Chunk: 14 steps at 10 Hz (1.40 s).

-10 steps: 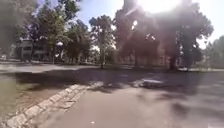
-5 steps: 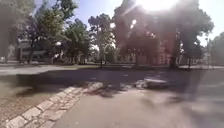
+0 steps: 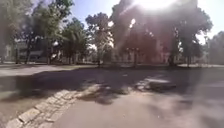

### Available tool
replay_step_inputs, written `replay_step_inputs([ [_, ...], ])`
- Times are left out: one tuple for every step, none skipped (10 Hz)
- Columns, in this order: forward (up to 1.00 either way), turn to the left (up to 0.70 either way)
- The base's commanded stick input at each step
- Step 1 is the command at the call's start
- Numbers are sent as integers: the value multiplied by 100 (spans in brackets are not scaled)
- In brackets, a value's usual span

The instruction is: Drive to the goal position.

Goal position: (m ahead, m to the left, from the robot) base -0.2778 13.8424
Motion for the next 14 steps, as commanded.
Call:
replay_step_inputs([
  [70, -14],
  [70, -14],
  [70, -14],
  [70, -14],
  [70, -14],
  [70, -14],
  [70, -14],
  [70, -2],
  [70, 0],
  [70, 0],
  [70, 0],
  [70, 0],
  [70, 0],
  [70, 0],
])
